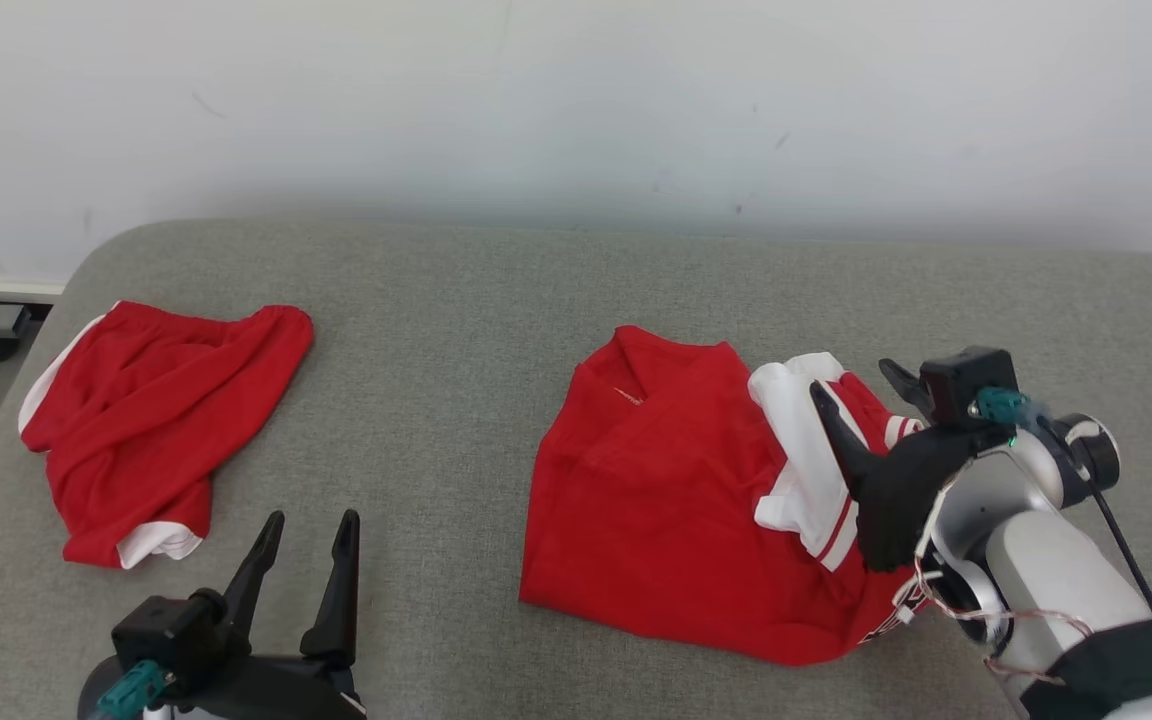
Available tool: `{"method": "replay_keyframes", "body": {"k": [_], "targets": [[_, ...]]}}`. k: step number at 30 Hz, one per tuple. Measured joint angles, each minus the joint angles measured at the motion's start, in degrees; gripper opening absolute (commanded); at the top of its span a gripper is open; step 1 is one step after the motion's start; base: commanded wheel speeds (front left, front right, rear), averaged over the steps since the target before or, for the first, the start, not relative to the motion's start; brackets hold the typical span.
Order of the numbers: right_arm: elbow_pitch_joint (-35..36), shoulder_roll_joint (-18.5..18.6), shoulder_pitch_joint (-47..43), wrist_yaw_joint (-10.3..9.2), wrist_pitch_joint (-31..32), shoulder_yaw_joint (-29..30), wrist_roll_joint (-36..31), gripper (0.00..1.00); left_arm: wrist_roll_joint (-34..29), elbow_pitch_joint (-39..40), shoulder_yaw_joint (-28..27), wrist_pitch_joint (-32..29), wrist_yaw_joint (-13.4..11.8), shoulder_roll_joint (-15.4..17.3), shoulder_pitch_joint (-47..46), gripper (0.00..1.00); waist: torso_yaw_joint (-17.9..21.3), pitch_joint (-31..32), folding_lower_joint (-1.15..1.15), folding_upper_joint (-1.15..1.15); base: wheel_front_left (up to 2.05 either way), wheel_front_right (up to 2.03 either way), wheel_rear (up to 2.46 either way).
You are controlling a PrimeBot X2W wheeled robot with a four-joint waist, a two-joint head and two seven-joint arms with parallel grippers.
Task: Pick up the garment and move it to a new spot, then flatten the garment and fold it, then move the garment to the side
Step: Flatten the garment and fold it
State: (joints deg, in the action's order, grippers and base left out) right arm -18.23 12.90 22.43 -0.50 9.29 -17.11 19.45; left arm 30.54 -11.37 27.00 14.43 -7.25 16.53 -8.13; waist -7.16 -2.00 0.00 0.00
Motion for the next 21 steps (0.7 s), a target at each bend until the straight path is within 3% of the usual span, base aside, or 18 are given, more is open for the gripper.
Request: {"method": "replay_keyframes", "body": {"k": [7, 15, 17, 21], "targets": [[-11.14, -0.77, 7.93, 2.08, 6.1, -4.15, -2.04, 1.0, -0.41, -0.41, 1.47, 0.0, 0.8, -1.03, -1.99, 1.0, -1.59, -0.39, 0.0, 0.0, 0.0, 0.0, 0.0], [-18.34, -2.33, 10.34, 2.55, 8.95, -5.71, -2.47, 1.0, -0.53, -1.47, 2.47, -0.01, 1.71, -2.16, -3.04, 1.0, -4.06, -0.78, 0.0, 0.0, 0.0, 0.0, 0.0], [-19.8, -2.79, 11.31, 2.61, 9.39, -6.5, -3.13, 0.0, -0.53, -1.74, 2.25, -0.01, 1.71, -2.12, -3.0, 1.0, -4.47, -0.81, 0.0, 0.0, 0.0, 0.0, 0.0], [-20.22, -3.42, 13.24, 2.97, 7.58, -5.98, -3.28, 0.0, -0.51, -2.05, 1.62, -0.01, 1.69, -1.82, -2.69, 1.0, -4.38, -0.74, 0.0, 0.0, 0.0, 0.0, 0.0]]}}
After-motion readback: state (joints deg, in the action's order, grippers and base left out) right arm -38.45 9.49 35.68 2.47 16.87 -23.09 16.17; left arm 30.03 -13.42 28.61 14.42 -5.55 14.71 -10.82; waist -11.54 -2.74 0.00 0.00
